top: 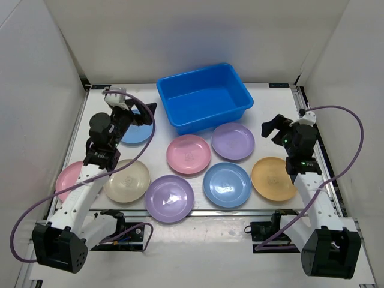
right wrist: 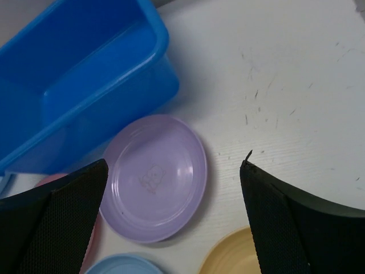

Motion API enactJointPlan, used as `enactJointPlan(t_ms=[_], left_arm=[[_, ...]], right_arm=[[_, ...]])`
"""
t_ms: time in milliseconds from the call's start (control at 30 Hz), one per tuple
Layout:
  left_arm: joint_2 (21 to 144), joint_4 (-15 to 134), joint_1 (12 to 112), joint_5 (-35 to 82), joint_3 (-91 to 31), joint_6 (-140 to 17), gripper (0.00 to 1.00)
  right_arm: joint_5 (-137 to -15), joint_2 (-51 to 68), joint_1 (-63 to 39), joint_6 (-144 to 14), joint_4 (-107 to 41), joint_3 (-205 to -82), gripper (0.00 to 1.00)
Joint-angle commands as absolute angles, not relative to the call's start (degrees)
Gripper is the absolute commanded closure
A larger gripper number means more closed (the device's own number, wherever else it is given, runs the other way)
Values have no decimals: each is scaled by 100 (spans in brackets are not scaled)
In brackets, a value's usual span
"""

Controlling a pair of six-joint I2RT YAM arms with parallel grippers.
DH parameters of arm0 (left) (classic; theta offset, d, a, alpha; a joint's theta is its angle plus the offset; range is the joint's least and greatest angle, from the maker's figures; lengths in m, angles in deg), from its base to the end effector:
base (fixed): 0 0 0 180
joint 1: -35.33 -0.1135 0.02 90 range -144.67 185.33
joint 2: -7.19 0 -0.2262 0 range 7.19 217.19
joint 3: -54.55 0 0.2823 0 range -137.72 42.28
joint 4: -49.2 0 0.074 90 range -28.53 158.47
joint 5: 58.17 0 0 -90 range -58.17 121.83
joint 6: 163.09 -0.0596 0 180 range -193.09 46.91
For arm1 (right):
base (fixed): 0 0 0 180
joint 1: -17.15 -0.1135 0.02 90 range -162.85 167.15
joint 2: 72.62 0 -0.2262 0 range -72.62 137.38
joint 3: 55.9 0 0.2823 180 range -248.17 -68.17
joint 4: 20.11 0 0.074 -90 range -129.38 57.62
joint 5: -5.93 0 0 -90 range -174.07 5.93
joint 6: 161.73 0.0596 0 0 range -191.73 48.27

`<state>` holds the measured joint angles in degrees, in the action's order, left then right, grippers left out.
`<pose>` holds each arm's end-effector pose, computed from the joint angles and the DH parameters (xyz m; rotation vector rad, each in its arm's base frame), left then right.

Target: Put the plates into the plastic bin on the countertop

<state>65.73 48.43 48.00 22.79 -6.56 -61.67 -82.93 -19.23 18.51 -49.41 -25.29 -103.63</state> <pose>0.3068 -0.0786 0.3268 0.1444 1.5236 -0.4553 0.2972 -0.0059 0.2421 0.3486 1.7338 0.2832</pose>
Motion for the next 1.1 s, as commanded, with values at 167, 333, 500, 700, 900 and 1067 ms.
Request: enactJointPlan(t_ms=[167, 333, 500, 700, 900, 1067], left_arm=[[6606, 5853, 4799, 2302, -658, -5139, 1], [6836, 6656, 4816, 2901, -941, -5023, 1], [6572, 6901, 4817, 3454, -677, -4734, 1], [6765, 7219, 4817, 2870, -660, -4716, 1], [6906, 7255, 4816, 2620, -448, -4602, 1], [6836, 7254, 4808, 2620, -325, -4646, 1]], right_arm=[[-7933, -918, 1829, -4642, -3483, -11140, 1], [-7652, 101, 1750, -5133, -3591, -11493, 1], [-7414, 1121, 1750, -5292, -3432, -11676, 13], [-7124, 2159, 1469, -5380, -3273, -11966, 26], [-7335, 2722, 1363, -5346, -3097, -12116, 46], [-7905, 2635, 1363, -4977, -3202, -12055, 90]])
